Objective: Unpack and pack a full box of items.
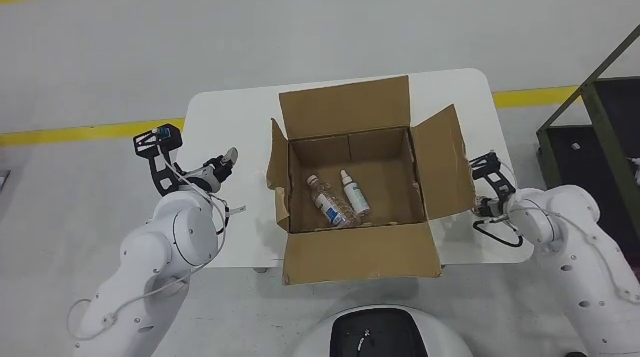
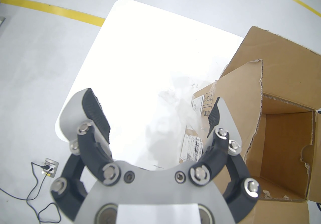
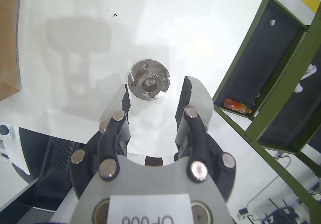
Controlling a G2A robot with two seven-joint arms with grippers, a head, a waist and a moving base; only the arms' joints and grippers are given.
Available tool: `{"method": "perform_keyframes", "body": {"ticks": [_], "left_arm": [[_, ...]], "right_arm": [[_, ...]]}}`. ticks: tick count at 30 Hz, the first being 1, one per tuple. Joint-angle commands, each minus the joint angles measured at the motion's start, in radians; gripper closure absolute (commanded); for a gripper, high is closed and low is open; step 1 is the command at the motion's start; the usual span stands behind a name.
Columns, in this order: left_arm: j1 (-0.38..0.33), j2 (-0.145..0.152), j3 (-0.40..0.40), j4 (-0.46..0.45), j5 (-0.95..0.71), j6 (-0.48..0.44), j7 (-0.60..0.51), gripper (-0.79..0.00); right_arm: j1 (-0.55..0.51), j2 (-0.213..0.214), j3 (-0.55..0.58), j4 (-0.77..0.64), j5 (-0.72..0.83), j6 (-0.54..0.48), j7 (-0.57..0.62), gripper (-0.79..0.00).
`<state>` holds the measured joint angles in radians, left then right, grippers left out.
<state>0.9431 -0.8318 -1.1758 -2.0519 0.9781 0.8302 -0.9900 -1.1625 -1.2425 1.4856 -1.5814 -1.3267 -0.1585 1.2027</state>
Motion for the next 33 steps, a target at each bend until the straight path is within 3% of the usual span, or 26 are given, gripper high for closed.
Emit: {"method": "perform_keyframes", "body": {"ticks": [1,5,27,32,33], "left_arm": [[0.0,0.0,0.0,0.0,0.0,0.0,0.0,-0.785],[0.0,0.0,0.0,0.0,0.0,0.0,0.0,-0.785],[0.0,0.0,0.0,0.0,0.0,0.0,0.0,-0.785],[0.0,0.0,0.0,0.0,0.0,0.0,0.0,-0.785],[0.0,0.0,0.0,0.0,0.0,0.0,0.0,-0.785]], "right_arm": [[0.005,0.0,-0.008,0.009,-0.003,0.001,-0.002,-0.44],[0.014,0.001,-0.02,0.031,-0.006,0.003,-0.008,-0.391],[0.049,0.008,-0.046,0.102,0.015,0.005,-0.025,-0.351],[0.051,0.009,-0.054,0.105,0.017,0.007,-0.028,-0.234],[0.051,0.009,-0.054,0.105,0.019,0.008,-0.028,-0.148]]}}
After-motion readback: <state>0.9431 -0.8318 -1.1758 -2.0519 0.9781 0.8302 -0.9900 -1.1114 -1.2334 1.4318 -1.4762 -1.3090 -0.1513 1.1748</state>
